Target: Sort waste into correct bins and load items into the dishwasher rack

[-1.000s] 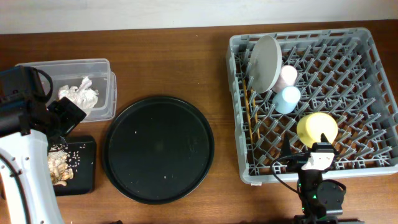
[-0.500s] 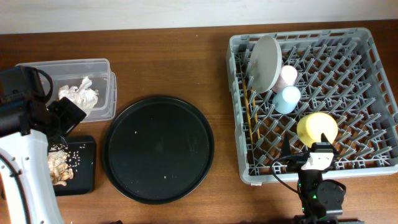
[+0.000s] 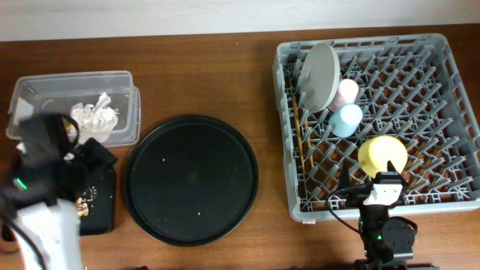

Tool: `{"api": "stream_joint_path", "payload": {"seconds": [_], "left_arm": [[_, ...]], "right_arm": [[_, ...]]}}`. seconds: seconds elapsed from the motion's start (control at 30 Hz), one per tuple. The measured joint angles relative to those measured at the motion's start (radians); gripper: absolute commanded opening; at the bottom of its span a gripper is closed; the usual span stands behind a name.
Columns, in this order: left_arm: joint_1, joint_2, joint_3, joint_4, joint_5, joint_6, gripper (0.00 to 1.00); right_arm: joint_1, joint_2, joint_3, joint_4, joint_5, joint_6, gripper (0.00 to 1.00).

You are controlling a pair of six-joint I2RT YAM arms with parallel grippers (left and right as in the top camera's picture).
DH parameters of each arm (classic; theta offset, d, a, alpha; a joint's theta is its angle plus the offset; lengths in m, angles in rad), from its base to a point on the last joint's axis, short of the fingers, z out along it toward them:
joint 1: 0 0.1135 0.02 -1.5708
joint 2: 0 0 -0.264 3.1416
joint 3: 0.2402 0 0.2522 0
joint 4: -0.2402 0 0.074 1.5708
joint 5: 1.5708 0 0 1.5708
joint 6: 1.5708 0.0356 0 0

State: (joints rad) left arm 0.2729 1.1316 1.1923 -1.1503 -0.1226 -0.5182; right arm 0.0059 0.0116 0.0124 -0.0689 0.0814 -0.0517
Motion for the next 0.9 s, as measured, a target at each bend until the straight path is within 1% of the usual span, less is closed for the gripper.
{"api": "stream_joint_path", "payload": {"seconds": [0.03,0.07,0.1,0.13,0.17,0.2,0.23,0.27,0.33,0.4,0.5,0.6,0.7,0.77,0.9], "left_arm": [[-0.037,-0.076,-0.131,0.101,0.016,0.028,0.99],[-0.064,-0.132,-0.236,0.289,0.033,0.069,0.99],[-0.112,-0.222,-0.407,0.422,0.043,0.089,0.99],[-0.13,-0.261,-0.474,0.495,0.05,0.098,0.99],[-0.153,-0.345,-0.62,0.713,0.054,0.11,0.99],[-0.175,-0.474,-0.794,0.838,0.064,0.119,0.99],[-0.177,-0.517,-0.861,0.903,0.067,0.123,0.99],[-0.177,-0.572,-0.95,1.012,0.067,0.129,0.99],[-0.177,-0.711,-1.083,1.113,0.075,0.134,0.99],[-0.177,-0.807,-1.127,1.126,0.082,0.134,0.99],[-0.177,-0.953,-1.146,1.129,0.089,0.134,0.99],[-0.193,-1.045,-1.151,1.137,0.09,0.161,0.99],[-0.221,-1.103,-1.17,1.092,0.09,0.208,0.99],[-0.229,-1.114,-1.174,1.072,0.09,0.225,0.99],[-0.24,-1.115,-1.174,1.067,0.094,0.298,0.99]], "right_arm": [[0.0,-0.001,0.0,0.0,0.0,-0.001,0.98],[-0.001,0.0,0.0,-0.001,0.0,-0.001,0.98],[-0.001,0.0,0.001,-0.002,0.001,-0.002,0.98],[-0.001,-0.001,0.001,0.0,0.002,-0.001,0.98],[-0.001,0.0,0.002,-0.002,0.001,-0.001,0.98],[-0.001,-0.001,0.002,-0.003,0.0,-0.001,0.98],[-0.001,0.0,0.002,-0.002,0.0,-0.001,0.98],[-0.001,0.0,0.002,-0.002,0.001,-0.001,0.98],[-0.001,0.0,0.002,-0.003,0.001,0.0,0.99],[-0.001,0.0,0.002,-0.002,0.0,-0.001,0.98],[-0.001,0.0,0.002,-0.003,0.0,-0.001,0.98],[-0.001,0.0,0.002,-0.002,0.001,-0.002,0.98],[-0.001,0.0,0.002,-0.003,0.0,-0.001,0.98],[-0.001,0.0,0.002,-0.003,0.0,-0.001,0.98],[-0.001,0.0,0.002,-0.003,0.001,-0.001,0.98]]}}
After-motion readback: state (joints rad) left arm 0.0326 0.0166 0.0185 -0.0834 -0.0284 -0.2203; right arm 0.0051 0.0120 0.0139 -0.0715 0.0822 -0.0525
